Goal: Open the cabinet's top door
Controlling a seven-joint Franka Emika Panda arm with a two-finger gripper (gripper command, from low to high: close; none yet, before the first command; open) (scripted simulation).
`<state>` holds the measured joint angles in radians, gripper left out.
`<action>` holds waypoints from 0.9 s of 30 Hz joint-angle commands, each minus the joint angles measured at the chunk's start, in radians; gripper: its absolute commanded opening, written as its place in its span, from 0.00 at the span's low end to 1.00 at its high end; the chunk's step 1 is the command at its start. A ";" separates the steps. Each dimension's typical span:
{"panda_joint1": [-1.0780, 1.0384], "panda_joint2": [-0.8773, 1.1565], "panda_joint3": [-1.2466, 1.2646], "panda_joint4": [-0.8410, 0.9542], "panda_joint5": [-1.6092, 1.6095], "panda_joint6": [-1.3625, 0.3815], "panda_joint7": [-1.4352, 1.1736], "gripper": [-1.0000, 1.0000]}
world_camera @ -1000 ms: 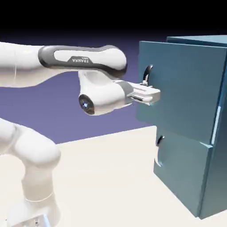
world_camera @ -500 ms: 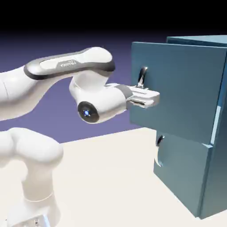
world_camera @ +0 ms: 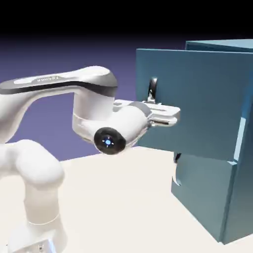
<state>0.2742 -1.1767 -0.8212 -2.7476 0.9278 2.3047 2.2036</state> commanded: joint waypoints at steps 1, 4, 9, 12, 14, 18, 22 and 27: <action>-0.002 0.005 -0.024 0.017 -0.031 -0.044 0.007 0.00; 0.007 0.022 -0.099 0.078 -0.111 -0.175 0.025 0.00; 0.073 0.054 -0.233 0.216 -0.228 -0.392 0.046 0.00; 0.142 0.069 -0.314 0.319 -0.289 -0.523 0.059 0.00; 0.196 0.075 -0.366 0.391 -0.325 -0.605 0.068 0.00; 0.312 0.076 -0.457 0.536 -0.385 -0.755 0.088 0.00; 0.431 0.064 -0.532 0.681 -0.432 -0.890 0.112 0.00; 0.578 0.037 -0.604 0.860 -0.476 -1.043 0.147 0.00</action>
<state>0.8527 -1.1396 -1.4257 -1.8878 0.4518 1.2626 2.3508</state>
